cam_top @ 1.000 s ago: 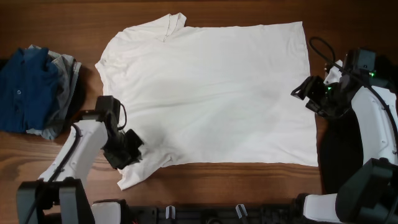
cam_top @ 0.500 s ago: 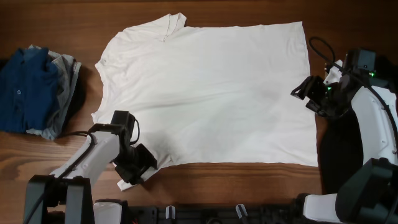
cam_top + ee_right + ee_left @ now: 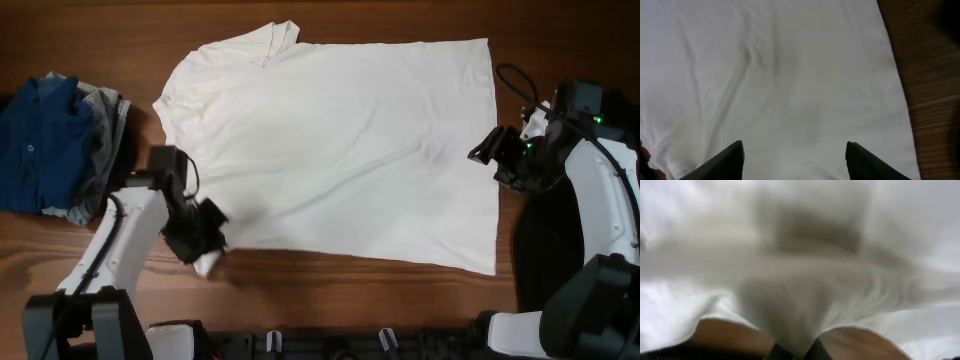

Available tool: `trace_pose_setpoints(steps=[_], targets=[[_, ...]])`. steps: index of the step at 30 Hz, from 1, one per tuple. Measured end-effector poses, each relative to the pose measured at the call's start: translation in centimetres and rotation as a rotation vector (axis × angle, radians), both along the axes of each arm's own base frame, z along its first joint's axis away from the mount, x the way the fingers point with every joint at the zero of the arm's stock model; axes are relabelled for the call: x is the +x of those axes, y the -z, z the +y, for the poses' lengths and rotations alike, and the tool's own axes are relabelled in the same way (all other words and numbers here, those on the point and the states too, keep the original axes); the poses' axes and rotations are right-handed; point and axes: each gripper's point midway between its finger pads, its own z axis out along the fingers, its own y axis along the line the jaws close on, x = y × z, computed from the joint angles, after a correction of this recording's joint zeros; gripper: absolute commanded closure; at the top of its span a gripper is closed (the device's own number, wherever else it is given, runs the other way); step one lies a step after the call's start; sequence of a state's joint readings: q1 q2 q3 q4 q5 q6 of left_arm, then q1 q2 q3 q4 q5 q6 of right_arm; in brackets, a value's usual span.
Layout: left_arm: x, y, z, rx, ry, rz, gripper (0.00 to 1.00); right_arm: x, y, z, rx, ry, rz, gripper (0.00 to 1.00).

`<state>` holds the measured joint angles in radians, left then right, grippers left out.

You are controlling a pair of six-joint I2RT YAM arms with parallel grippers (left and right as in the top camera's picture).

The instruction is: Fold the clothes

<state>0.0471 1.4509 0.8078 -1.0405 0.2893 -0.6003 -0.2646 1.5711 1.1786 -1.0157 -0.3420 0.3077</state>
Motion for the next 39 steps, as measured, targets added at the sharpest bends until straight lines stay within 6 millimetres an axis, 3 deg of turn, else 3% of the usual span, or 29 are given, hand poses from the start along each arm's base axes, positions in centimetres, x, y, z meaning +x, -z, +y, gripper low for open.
trace_pose_setpoints(steps=[1, 2, 5, 10, 17, 19, 25, 27, 30, 35, 39], targets=[[1.6, -0.1, 0.4, 0.015, 0.012, -0.064, 0.60, 0.0, 0.0, 0.0, -0.002, 0.000, 0.002, 0.34], [2.5, -0.2, 0.7, 0.027, 0.029, -0.107, 0.52, -0.1, 0.0, 0.0, -0.003, 0.001, 0.003, 0.34], [4.2, -0.3, 1.1, 0.048, 0.064, -0.185, 0.51, -0.1, 0.0, -0.1, -0.005, 0.001, 0.004, 0.34], [-0.7, -0.3, 1.7, 0.072, 0.112, 0.013, 0.51, -0.5, 0.1, -0.1, -0.008, 0.002, 0.022, 0.34], [-0.9, 0.6, 4.2, 0.227, 0.055, 0.031, 0.50, -0.4, 0.1, -0.1, -0.010, 0.002, 0.020, 0.33], [-1.2, 1.1, 4.6, 0.258, 0.038, 0.041, 0.45, -0.4, 0.1, -0.1, -0.010, 0.002, 0.019, 0.33], [-0.8, 1.9, 4.0, 0.225, -0.021, 0.032, 0.42, -0.1, 0.1, -0.3, -0.017, 0.003, 0.005, 0.34], [-1.1, 2.7, 3.8, 0.216, -0.032, 0.053, 0.53, -0.1, 0.1, -0.3, -0.018, 0.003, 0.005, 0.33], [-1.2, 4.0, 3.7, 0.216, -0.051, 0.092, 0.96, -0.1, 0.1, -0.3, -0.018, 0.003, 0.006, 0.33], [-2.6, 4.0, 3.6, 0.212, -0.051, 0.157, 0.96, 0.0, 0.1, -0.4, -0.022, 0.004, 0.004, 0.30], [-4.1, 2.5, 3.5, 0.205, -0.021, 0.243, 0.96, -0.3, 0.2, -0.3, -0.021, 0.004, 0.016, 0.29]])
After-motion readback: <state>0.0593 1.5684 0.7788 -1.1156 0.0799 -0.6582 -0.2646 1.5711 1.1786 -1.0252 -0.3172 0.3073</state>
